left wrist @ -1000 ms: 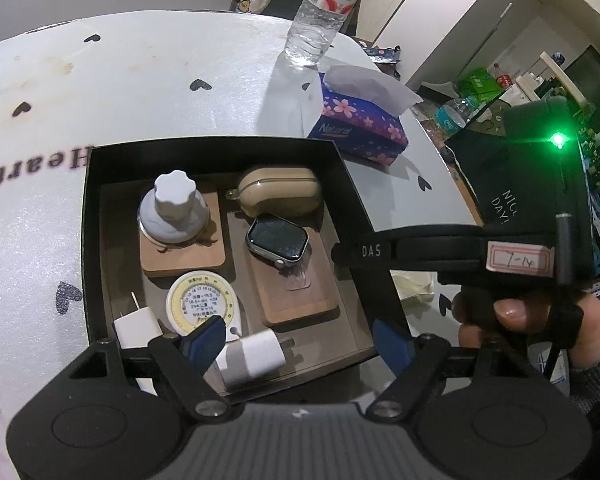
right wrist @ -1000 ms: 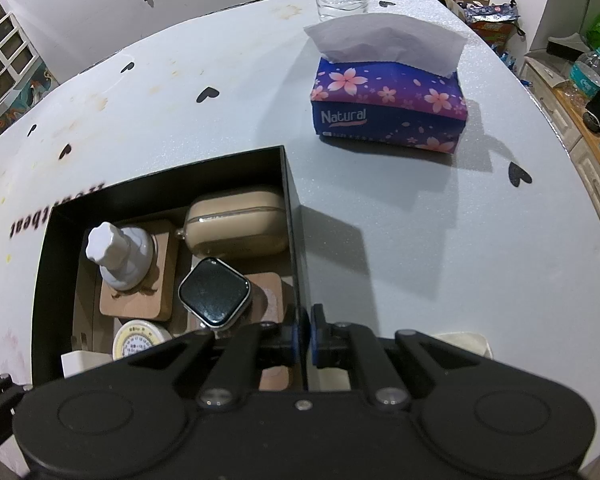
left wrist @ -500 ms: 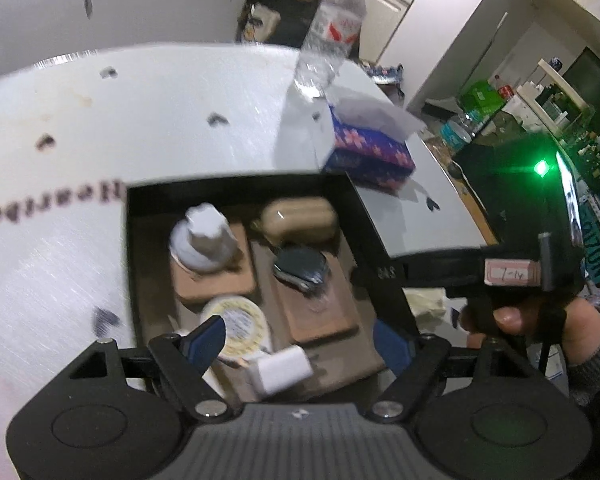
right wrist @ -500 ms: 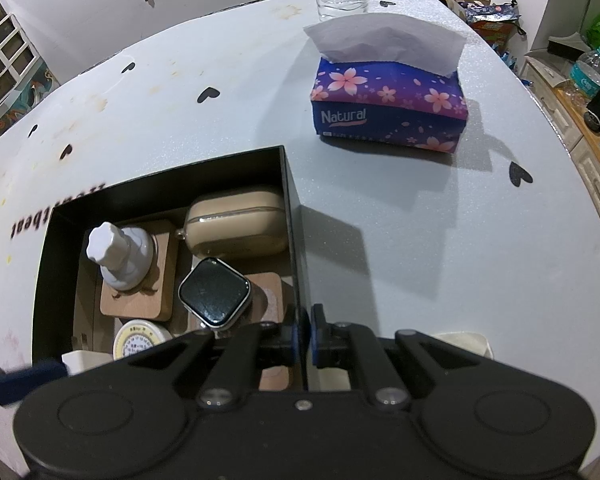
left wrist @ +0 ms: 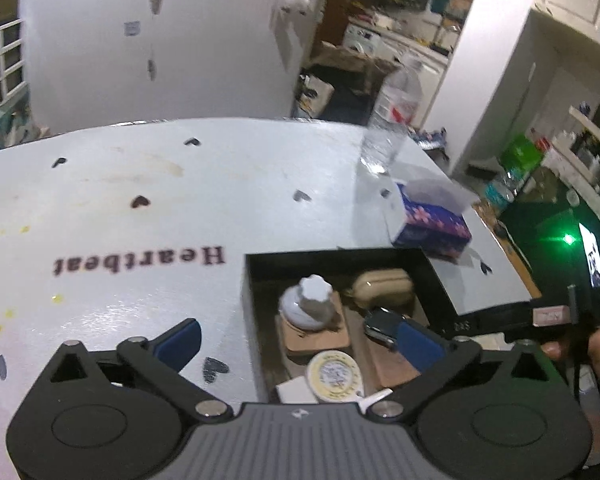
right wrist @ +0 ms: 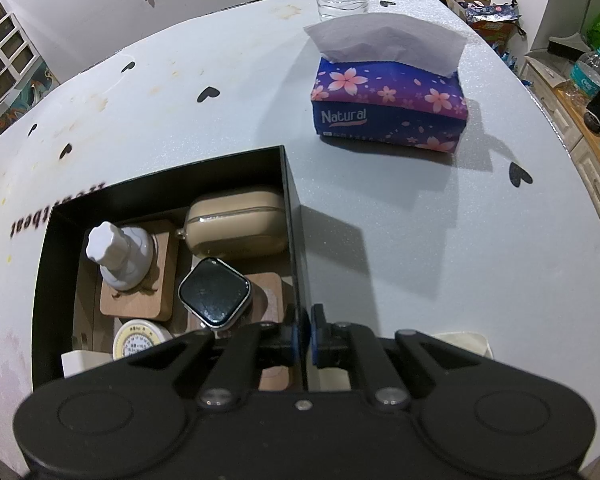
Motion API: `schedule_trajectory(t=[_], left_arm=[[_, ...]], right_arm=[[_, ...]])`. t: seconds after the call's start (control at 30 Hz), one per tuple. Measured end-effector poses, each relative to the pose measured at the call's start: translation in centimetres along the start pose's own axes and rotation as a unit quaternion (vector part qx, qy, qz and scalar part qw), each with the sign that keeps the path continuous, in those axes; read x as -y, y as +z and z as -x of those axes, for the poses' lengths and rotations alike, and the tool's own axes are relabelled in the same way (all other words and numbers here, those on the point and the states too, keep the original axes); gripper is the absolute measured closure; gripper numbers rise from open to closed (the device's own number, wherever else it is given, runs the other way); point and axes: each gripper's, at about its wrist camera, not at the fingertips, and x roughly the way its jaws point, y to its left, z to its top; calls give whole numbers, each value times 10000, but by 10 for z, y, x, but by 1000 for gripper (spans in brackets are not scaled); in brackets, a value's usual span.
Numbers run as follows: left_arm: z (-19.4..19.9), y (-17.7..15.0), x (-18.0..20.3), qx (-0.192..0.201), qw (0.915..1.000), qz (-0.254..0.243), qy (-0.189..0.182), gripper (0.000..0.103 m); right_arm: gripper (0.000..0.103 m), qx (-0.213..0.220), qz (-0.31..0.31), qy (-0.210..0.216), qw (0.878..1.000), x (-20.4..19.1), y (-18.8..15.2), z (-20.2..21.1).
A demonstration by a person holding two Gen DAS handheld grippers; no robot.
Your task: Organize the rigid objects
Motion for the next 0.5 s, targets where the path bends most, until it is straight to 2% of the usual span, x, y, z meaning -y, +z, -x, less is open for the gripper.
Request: schedule_trajectory(t=[0.2,0.23,0.3,0.4,0.5], left_arm=[[4,-6,-15,108,9997,174,121,0],[5,-6,-15,137,9996,180,140,0],[7,-7,-15,203,9995,170,155,0],[9,-8,-13,309,9993,144,171,0],[11,-10,-11,414,9989,153,175,0]], right_arm=[[96,128,-70,8,9999,1,-4,5],[91,213,-69,-6,9997,1,-5,9],[79,428,-34,-18,9991,0,-7,21],[77,869,110,51,9961,-1,-12,45],[68,1431,311,118,9891,-1,-22,73]])
